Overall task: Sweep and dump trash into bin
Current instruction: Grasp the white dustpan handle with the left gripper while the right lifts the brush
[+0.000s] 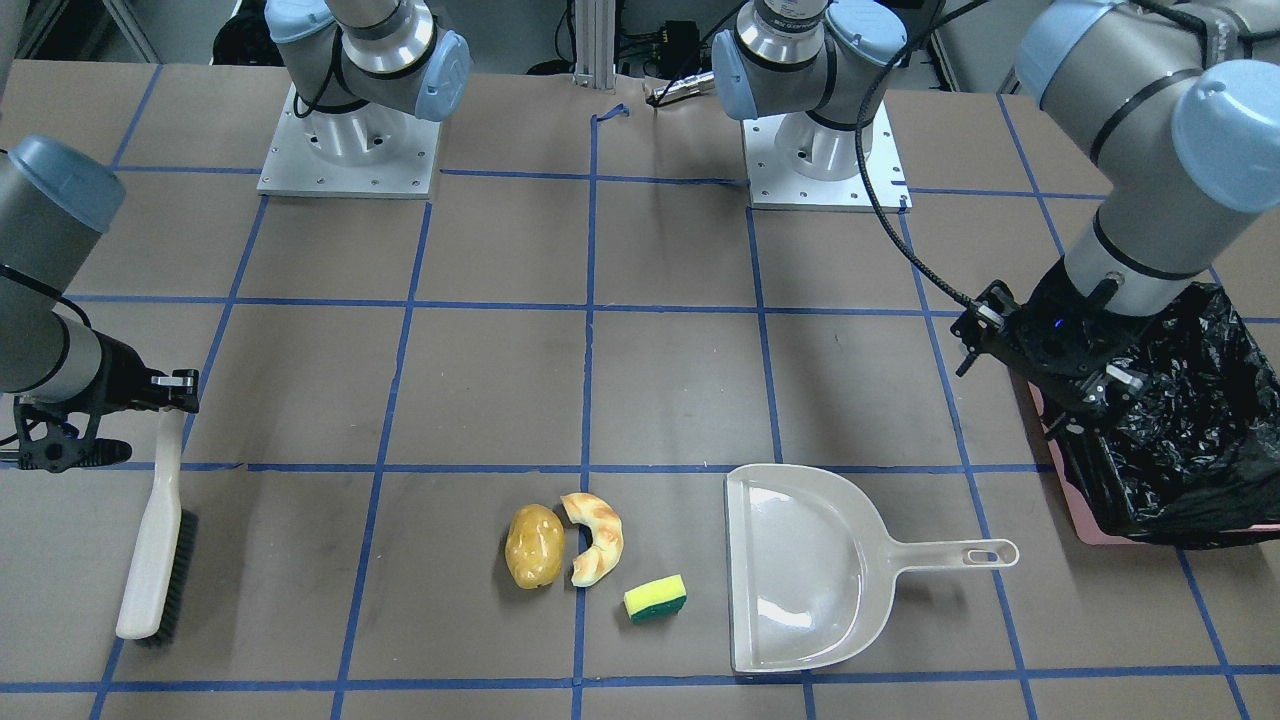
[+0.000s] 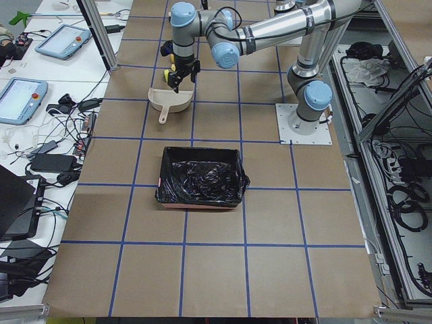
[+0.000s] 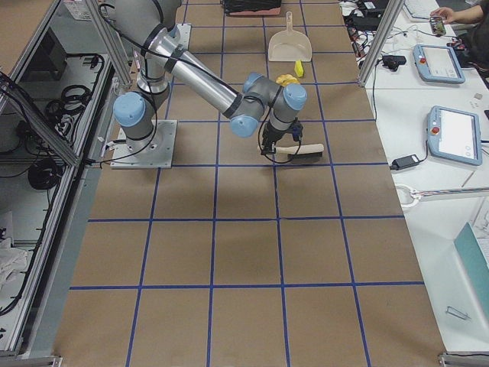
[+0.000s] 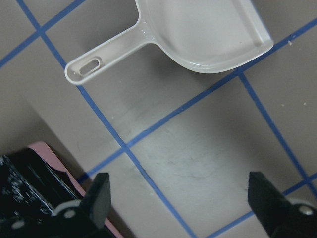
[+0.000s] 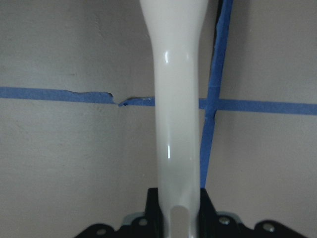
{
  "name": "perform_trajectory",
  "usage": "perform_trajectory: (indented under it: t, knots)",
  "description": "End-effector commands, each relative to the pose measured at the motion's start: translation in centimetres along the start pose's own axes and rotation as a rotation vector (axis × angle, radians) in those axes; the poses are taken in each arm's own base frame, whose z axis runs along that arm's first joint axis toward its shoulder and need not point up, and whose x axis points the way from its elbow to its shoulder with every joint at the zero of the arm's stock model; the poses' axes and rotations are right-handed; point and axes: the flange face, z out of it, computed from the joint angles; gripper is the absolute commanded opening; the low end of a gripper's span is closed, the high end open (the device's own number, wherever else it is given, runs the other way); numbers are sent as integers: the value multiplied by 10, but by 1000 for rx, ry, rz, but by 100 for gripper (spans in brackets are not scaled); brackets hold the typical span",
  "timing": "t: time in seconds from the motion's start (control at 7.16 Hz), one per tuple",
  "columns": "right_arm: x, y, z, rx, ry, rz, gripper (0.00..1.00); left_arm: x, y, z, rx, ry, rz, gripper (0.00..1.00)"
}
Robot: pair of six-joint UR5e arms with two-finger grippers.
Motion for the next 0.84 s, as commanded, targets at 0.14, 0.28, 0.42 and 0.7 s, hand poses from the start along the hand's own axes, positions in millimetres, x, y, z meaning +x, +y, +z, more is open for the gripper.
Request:
perform_trajectory:
  t: [0.14, 0.28, 0.42, 0.7]
  knots:
    - [-37, -15, -28, 24, 12, -60, 0, -40, -13, 72, 4, -49, 508, 100]
    - [-51, -19, -28, 40, -21, -54, 0, -48, -19, 89, 3, -57, 588, 100]
    - [-63, -20, -29, 40, -26, -24, 0, -53, -21, 108, 3, -47, 613, 100]
    - [-116, -24, -29, 45, -6, -19, 0, -52, -29, 145, -1, 6, 650, 100]
